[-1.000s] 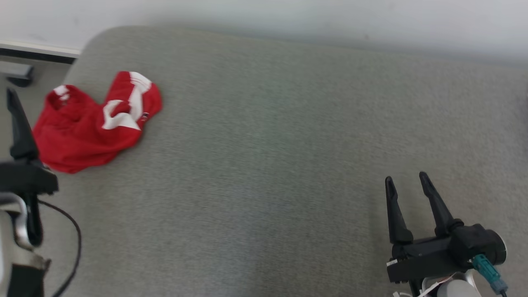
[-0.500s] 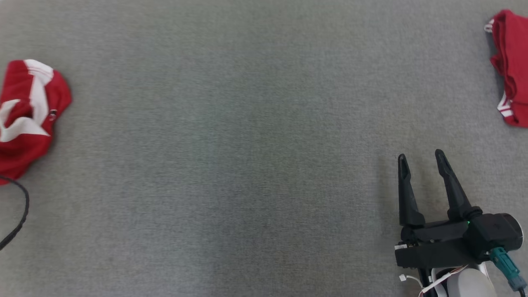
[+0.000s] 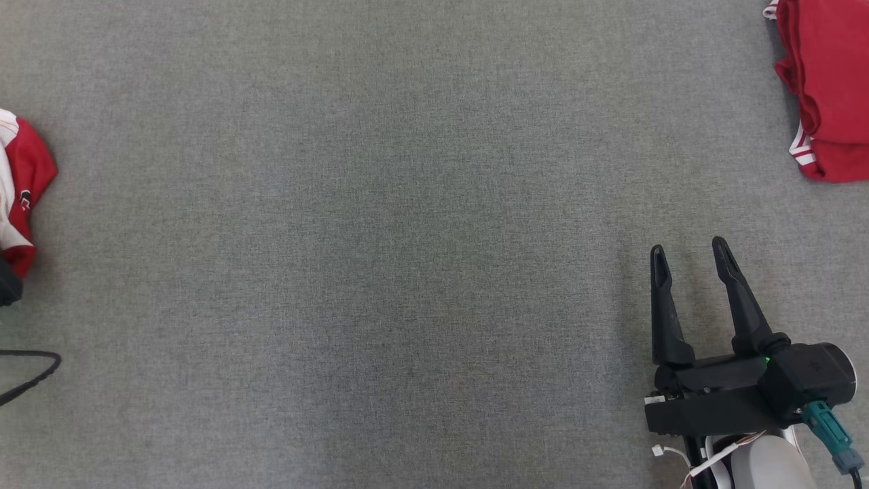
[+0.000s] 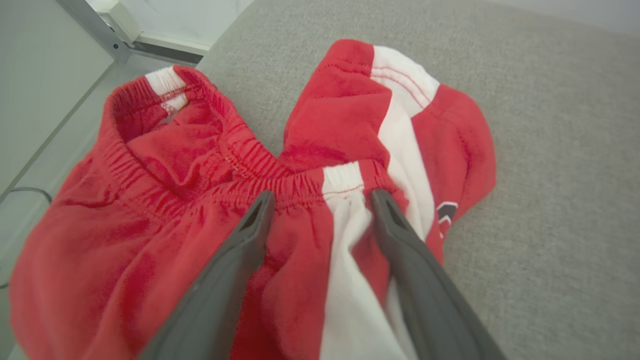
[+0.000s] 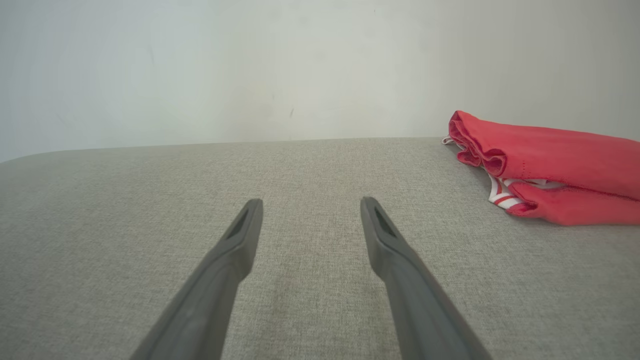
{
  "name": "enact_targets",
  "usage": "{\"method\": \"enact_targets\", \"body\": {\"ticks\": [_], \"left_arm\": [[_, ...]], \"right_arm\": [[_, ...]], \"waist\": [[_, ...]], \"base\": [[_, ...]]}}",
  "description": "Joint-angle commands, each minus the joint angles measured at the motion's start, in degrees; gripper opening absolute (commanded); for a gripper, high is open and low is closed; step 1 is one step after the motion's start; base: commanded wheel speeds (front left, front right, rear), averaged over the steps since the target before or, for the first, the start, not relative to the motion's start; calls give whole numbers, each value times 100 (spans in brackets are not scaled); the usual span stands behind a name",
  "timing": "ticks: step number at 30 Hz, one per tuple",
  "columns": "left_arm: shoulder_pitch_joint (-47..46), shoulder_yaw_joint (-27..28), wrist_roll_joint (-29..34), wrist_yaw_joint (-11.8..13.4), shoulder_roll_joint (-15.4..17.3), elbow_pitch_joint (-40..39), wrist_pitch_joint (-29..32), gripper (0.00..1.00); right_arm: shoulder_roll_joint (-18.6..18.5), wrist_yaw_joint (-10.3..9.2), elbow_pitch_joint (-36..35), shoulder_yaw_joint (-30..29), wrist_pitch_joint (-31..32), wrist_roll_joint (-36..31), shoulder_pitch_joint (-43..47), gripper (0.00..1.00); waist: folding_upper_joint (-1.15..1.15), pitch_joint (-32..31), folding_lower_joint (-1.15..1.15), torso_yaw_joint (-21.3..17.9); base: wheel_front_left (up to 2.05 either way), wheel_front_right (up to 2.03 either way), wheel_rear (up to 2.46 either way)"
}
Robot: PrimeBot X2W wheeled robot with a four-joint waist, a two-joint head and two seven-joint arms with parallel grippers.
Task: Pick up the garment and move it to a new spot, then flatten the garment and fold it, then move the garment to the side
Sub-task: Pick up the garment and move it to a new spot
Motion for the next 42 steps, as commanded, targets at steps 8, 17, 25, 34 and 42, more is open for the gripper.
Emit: {"method": "enact_targets", "body": {"ticks": [8, 17, 25, 34, 42], "left_arm": [[-53, -142, -399, -2, -20, 560, 906, 79], [-55, -200, -291, 66, 140, 365, -133, 0], [-509, -360, -235, 32, 94, -276, -1078, 0], [-1035, -818, -204, -10, -141, -1726, -1187, 0], [-883, -1274, -374, 9, -597, -3236, -548, 0]], "right_arm": [[30, -15, 0, 26, 12, -36, -52, 100], [47, -15, 111, 31, 14, 37, -37, 100], [91, -15, 419, 105, -53, 139, 23, 100], [169, -15, 894, 274, -107, 395, -22, 100], [194, -15, 935, 395, -107, 730, 65, 100]], "waist": [[-1, -48, -1, -38], [-1, -227, -1, -66], [-1, -605, -1, -49], [-1, -1041, -1, -561], [-1, -1210, -1, -1345]], "base": [[0, 0, 0], [0, 0, 0], [0, 0, 0], [0, 0, 0], [0, 0, 0]]}}
